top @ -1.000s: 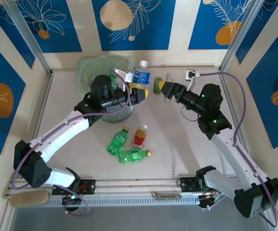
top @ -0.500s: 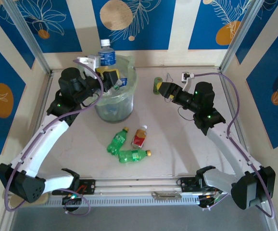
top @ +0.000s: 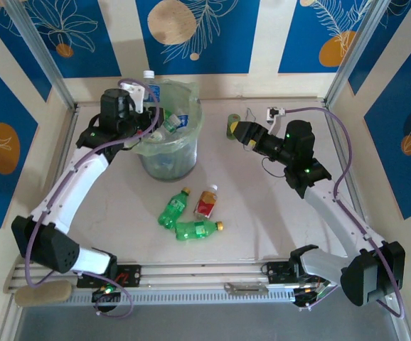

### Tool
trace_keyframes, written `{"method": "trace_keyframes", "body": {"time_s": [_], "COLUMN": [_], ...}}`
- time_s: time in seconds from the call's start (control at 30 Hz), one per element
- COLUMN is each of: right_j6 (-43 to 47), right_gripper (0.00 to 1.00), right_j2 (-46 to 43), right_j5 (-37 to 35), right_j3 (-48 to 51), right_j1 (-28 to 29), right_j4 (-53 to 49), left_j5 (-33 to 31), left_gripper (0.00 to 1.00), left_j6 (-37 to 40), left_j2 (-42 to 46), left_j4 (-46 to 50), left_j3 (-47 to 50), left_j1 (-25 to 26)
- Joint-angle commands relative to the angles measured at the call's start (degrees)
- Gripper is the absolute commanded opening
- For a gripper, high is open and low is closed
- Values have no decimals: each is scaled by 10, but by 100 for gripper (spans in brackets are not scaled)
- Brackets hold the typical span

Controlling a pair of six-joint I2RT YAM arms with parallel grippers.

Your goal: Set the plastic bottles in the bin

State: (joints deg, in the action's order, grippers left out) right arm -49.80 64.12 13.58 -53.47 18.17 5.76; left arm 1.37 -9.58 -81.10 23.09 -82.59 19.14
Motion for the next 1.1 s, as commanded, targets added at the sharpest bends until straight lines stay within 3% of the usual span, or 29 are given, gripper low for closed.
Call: {"method": "trace_keyframes", "body": {"time_s": [0.0,0.3,0.53,0.8,1.07], "right_j6": [-7,-8,-8,-12,4], "right_gripper": [83,83,83,83,83], "right_j2": [7,20,25,25,30], "right_j5": [11,16,18,16,-2], "right_j3": [-3,-7,-12,-8,-11], "right_j1": [-2,-2,-2,-1,17], "right_j4": [3,8,9,1,-60], "left_j5": [-15,-24,-24,-13,93], "left_gripper": [55,61,83,100,100], "left_j6": [24,32,27,16,-16], "left_j2": [-19,-44,-39,1,106], "left_j4": [62,98,98,93,53], "left_j3": [-40,-63,-63,-54,21], "left_j1": [-5,-5,-6,-5,-4]}}
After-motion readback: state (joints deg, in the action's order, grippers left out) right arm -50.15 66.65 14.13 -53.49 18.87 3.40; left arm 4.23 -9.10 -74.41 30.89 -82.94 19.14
